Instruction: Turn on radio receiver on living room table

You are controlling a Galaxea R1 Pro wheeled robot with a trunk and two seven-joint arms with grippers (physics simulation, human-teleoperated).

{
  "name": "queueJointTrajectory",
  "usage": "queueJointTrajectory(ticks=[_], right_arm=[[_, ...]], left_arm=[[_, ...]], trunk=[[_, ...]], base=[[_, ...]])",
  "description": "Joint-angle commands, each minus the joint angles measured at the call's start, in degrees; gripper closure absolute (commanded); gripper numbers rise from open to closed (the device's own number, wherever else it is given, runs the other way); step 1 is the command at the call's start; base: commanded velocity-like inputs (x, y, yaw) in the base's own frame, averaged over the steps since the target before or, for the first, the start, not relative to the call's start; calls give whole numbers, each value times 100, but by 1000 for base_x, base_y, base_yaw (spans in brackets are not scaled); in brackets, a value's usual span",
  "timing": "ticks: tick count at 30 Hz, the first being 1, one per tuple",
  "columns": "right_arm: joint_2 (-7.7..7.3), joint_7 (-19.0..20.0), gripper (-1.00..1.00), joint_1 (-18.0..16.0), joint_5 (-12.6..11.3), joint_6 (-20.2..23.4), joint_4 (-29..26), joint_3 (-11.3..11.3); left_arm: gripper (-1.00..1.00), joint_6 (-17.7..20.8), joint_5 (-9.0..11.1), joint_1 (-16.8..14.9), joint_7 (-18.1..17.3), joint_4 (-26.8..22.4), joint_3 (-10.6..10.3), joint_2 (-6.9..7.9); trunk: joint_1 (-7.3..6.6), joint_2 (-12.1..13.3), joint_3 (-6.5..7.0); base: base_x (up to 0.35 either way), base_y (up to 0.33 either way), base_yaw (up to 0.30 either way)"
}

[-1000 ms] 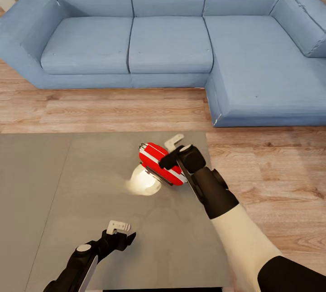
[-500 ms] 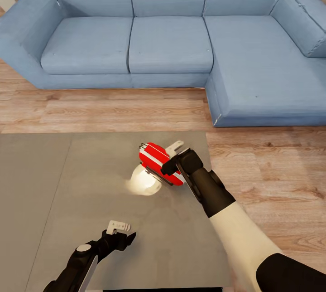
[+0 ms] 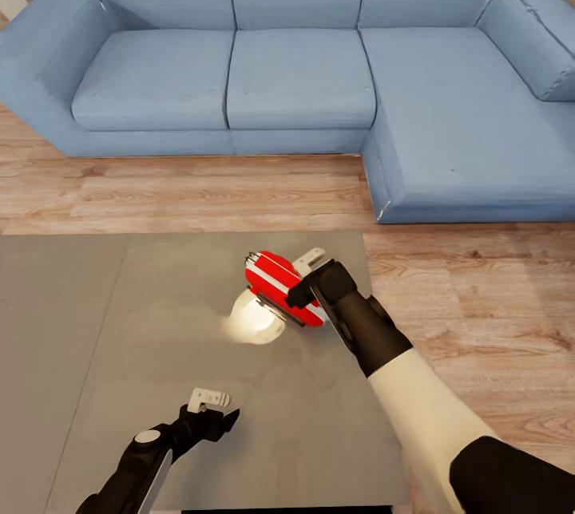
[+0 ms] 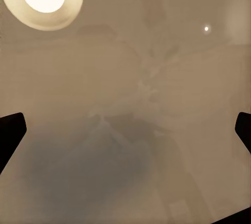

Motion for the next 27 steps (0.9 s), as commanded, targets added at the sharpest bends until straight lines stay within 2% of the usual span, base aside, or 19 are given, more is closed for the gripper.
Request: queueJointTrajectory(ticks=[1, 19, 27], right_arm=[[0, 1, -100, -8, 2, 0, 20, 0], [0, -3, -100, -36, -1, 0, 150, -1], [0, 2, -100, -36, 4, 0, 416, -9]], left_arm=[[-100, 0, 0, 0, 0, 0, 0, 0], [-100, 0, -3, 0, 0, 0, 0, 4], [-100, 0, -5, 0, 0, 21, 8, 10]], trunk=[[0, 0, 0], [0, 0, 0], [0, 0, 0]], base=[[0, 0, 0], [0, 0, 0], [0, 0, 0]])
